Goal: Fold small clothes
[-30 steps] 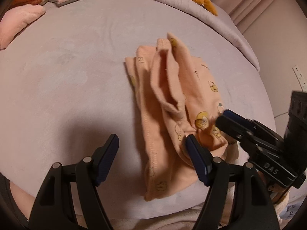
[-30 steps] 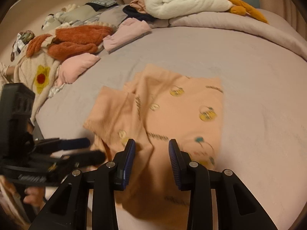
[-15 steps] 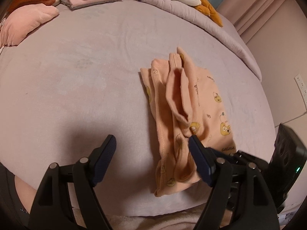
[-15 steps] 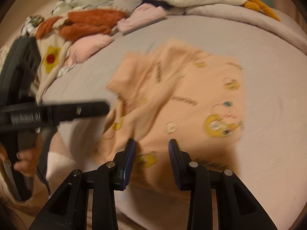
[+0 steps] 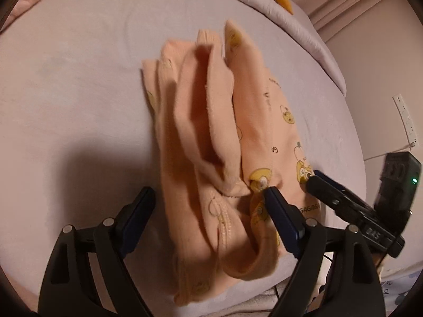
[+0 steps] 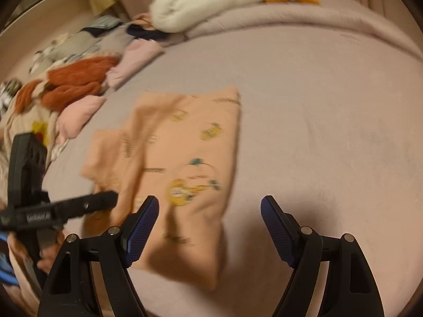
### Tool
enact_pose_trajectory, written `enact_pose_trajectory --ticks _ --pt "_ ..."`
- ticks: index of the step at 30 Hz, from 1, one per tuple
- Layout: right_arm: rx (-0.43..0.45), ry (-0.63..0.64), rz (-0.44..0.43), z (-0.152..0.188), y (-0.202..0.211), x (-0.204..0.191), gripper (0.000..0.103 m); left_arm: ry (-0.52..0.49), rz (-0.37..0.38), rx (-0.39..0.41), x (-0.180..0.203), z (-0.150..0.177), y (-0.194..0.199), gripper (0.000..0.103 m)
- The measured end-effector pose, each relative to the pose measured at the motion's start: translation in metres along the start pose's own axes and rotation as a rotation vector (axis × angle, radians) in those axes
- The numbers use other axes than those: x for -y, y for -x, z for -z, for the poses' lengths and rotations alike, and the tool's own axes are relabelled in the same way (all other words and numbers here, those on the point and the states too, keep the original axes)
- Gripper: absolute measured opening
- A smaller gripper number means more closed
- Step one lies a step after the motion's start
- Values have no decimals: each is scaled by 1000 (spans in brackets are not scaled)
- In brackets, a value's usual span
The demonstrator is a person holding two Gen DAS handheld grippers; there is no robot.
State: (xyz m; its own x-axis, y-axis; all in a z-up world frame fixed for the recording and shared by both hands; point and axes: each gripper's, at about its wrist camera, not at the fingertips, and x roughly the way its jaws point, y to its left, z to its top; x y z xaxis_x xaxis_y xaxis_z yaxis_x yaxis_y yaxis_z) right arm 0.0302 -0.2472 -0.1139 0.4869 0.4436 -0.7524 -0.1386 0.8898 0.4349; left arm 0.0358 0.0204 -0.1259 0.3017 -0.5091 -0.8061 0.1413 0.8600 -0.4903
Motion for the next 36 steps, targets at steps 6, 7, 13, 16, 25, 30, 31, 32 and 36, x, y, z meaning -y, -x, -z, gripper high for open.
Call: enact_pose_trajectory --ticks 6,7,13,16,25,30,31,32,36 --pt "-26 -69 -166 -5 -30 0 58 -22 59 8 7 -5 -9 67" --pt "-34 -77 -190 -6 -33 -2 47 -31 54 11 9 -6 -9 61" --pt "27 -24 -155 -10 -12 -17 25 -115 24 62 38 -9 3 33" --pt "91 20 -123 -18 7 -24 24 -154 35 87 53 -12 7 33" --pt "191 5 -47 -37 30 1 24 -232 27 110 81 -28 -1 43" --pt "177 -40 54 -31 33 16 29 -241 -29 106 81 -28 1 65" --pt "183 -50 58 -30 36 20 37 -242 -30 107 85 -34 -3 67" --pt "192 -60 51 -29 40 23 50 -245 -35 111 86 -34 -1 74" --pt "268 -69 50 -25 64 24 65 -269 -78 174 89 -31 19 91"
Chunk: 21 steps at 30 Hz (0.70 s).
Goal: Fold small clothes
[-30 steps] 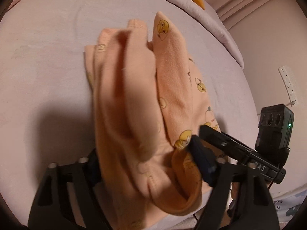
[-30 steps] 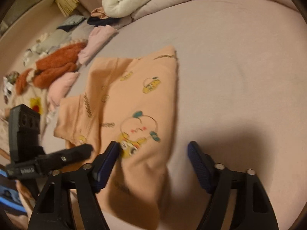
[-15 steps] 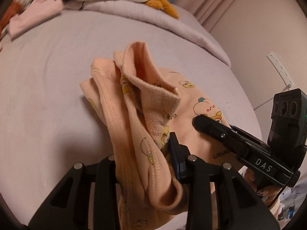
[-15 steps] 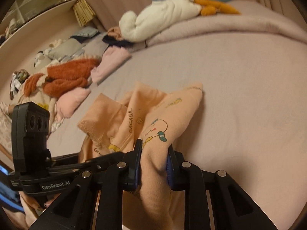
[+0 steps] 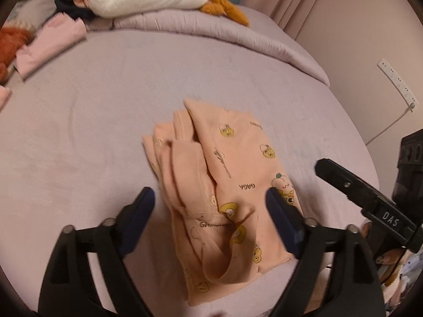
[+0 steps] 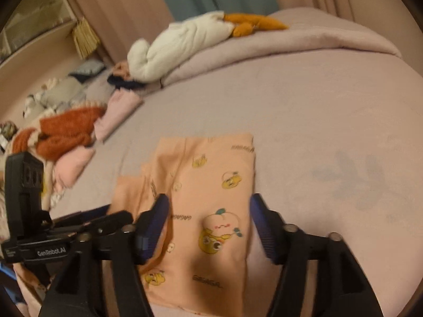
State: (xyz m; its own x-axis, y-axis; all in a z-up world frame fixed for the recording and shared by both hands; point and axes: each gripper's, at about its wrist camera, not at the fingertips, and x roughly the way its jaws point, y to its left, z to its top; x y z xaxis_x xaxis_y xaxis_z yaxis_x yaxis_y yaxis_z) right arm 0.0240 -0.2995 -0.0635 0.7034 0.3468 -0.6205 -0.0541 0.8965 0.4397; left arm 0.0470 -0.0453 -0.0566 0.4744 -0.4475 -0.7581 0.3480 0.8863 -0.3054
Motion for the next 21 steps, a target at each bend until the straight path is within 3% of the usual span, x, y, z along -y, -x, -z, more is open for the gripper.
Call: enact_pose_trajectory --ticks 4,12,16,21 --pt "35 34 38 -3 13 -9 78 -15 -11 37 1 0 16 93" --pt "67 75 53 -3 22 -23 79 -43 -57 79 6 3 34 102" --pt "72 66 54 -2 25 -23 79 -20 -37 45 5 5 33 102" --pt "75 62 41 2 28 -25 79 -19 -62 62 7 12 37 102"
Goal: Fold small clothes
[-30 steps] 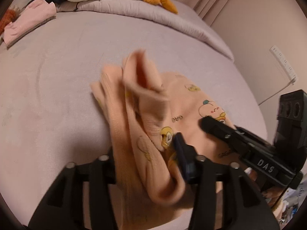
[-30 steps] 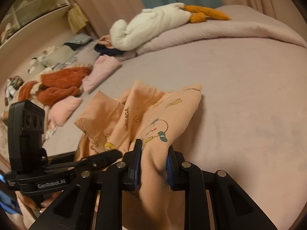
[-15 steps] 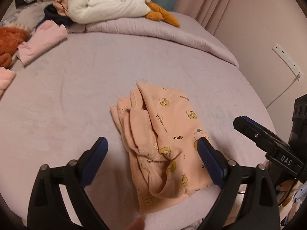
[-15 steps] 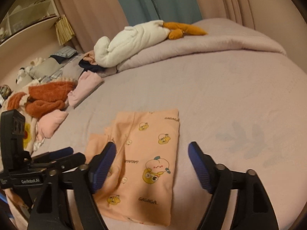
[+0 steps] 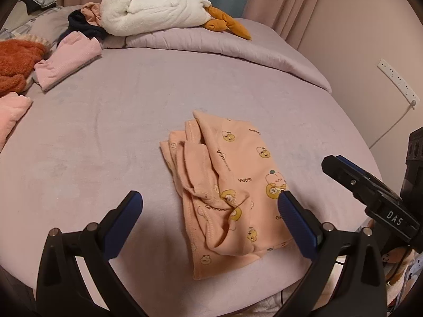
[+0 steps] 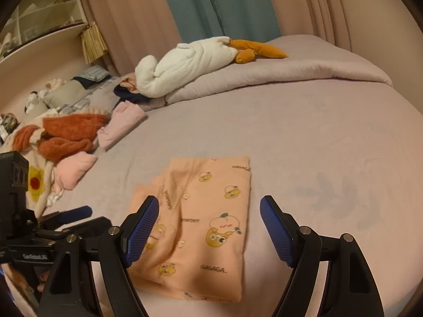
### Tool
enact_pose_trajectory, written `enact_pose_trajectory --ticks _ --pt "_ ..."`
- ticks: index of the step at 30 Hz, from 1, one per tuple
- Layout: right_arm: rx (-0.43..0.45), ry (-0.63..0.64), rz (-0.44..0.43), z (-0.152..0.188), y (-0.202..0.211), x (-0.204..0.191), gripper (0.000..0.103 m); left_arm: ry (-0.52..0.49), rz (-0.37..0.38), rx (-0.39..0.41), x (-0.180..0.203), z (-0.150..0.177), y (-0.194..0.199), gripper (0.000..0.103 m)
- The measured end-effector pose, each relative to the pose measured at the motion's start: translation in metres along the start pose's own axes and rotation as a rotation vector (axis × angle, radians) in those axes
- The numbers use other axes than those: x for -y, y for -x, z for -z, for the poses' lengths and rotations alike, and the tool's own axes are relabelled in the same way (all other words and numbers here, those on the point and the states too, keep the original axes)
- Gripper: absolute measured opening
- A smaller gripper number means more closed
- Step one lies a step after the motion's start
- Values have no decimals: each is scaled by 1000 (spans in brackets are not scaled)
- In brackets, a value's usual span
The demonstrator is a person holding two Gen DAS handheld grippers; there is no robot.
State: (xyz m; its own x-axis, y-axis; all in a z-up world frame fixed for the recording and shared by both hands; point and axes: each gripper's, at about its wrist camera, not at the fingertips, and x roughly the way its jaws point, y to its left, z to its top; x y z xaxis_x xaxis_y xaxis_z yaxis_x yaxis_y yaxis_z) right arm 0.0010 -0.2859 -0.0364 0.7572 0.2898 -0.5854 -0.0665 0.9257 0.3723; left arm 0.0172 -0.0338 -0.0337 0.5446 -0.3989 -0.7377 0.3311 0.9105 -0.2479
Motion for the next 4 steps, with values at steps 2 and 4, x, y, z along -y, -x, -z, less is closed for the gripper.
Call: enact_pose_trajectory --ticks 2,4 --pt "-4 5 7 1 0 -1 79 6 1 6 -1 1 2 102" --pt "-5 10 14 2 0 -2 79 9 -4 15 -1 2 4 102"
